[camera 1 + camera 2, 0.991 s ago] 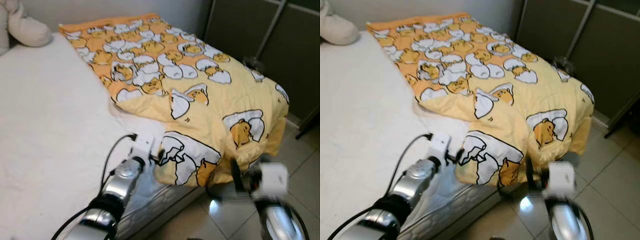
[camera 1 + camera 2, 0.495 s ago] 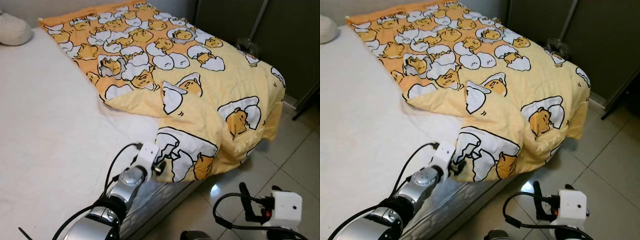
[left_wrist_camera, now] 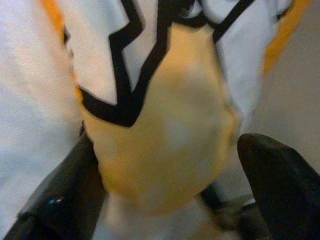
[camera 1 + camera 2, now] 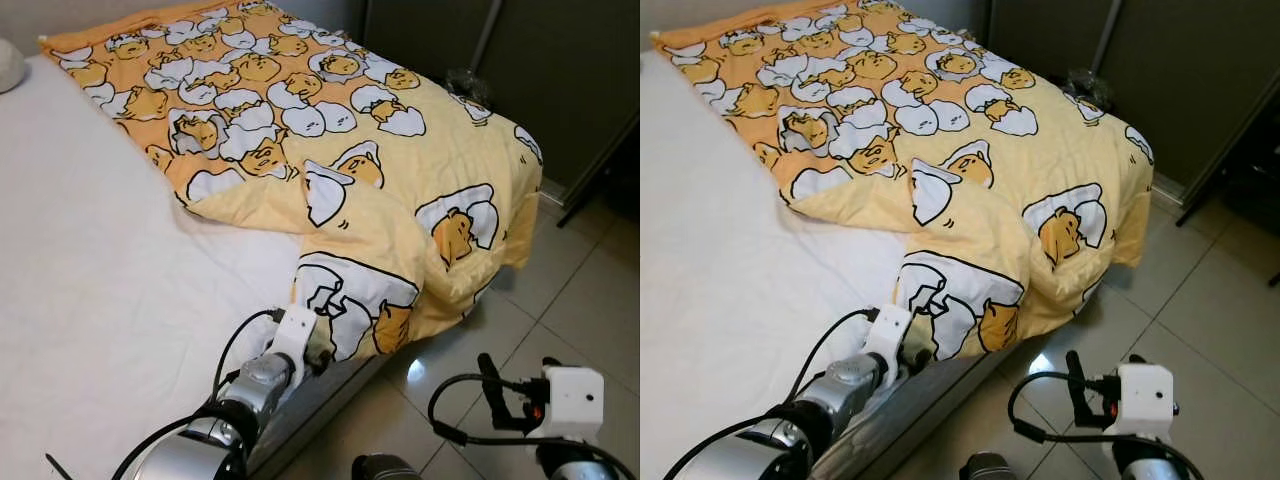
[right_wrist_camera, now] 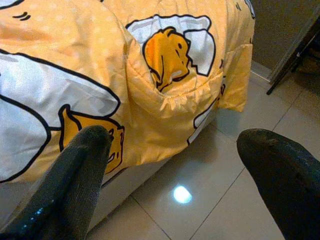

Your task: Clean up the room

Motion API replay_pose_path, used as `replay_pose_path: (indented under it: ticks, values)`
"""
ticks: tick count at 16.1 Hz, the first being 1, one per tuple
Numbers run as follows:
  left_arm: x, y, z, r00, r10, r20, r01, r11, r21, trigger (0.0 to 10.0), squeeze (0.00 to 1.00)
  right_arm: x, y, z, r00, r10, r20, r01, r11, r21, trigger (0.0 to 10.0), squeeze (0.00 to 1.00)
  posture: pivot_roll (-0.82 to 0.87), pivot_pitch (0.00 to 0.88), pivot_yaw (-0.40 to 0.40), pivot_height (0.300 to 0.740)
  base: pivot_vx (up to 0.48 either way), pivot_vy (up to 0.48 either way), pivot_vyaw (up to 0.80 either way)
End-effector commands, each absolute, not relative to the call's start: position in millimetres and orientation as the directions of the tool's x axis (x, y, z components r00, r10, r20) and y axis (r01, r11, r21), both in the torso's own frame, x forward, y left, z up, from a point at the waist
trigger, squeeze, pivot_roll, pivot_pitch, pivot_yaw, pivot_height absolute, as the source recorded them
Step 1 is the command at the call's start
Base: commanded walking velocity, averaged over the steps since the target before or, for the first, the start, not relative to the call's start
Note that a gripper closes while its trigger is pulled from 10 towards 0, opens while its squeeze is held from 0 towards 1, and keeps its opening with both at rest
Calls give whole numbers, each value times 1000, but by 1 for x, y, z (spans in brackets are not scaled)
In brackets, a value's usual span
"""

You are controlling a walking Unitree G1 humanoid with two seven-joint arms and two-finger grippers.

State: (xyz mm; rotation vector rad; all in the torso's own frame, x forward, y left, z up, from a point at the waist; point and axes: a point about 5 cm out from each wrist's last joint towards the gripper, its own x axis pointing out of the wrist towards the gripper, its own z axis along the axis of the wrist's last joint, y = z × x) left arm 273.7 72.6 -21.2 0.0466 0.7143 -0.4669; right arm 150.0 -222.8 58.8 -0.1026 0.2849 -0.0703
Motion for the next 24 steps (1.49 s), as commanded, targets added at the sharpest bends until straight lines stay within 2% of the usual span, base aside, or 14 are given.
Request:
replay_pose_path:
  ticks: [1,5,6,7,8,13,20,24]
  values:
    - [270,57,-20,622,-470,-626,459,867,-194,0,0,149,-226,60,955,-83,-284,53,992,-110,10000,0,-339,75,-17,740,0,0,0]
    - [273,59,-19,650,-445,-616,353,895,-273,0,0,153,-229,60,953,-69,-293,37,993,-113,10000,0,-327,77,-30,740,0,0,0]
    - [275,61,-18,661,-438,-610,293,898,-328,0,0,155,-228,60,954,-66,-293,34,993,-113,10000,0,-324,80,-30,740,0,0,0]
    - [276,62,-18,674,-424,-605,177,888,-425,0,0,156,-227,60,954,-63,-292,32,993,-111,10000,0,-321,81,-32,740,0,0,0]
    - [278,61,-16,683,-423,-595,145,877,-457,0,0,156,-226,60,954,-60,-294,29,994,-108,10000,0,-312,82,-35,740,0,0,0]
    - [273,59,-19,679,-424,-599,199,892,-406,0,0,163,-222,55,952,-32,-303,3,995,-95,10000,0,-282,80,-50,740,0,0,0]
    - [279,78,-15,717,-431,-548,308,901,-305,0,0,177,-218,54,953,34,-300,-59,996,-72,10000,0,-246,49,-54,740,0,0,0]
    - [276,86,-18,696,-457,-554,396,888,-233,0,0,181,-217,52,952,47,-304,-71,995,-68,10000,0,-245,26,-47,740,0,0,0]
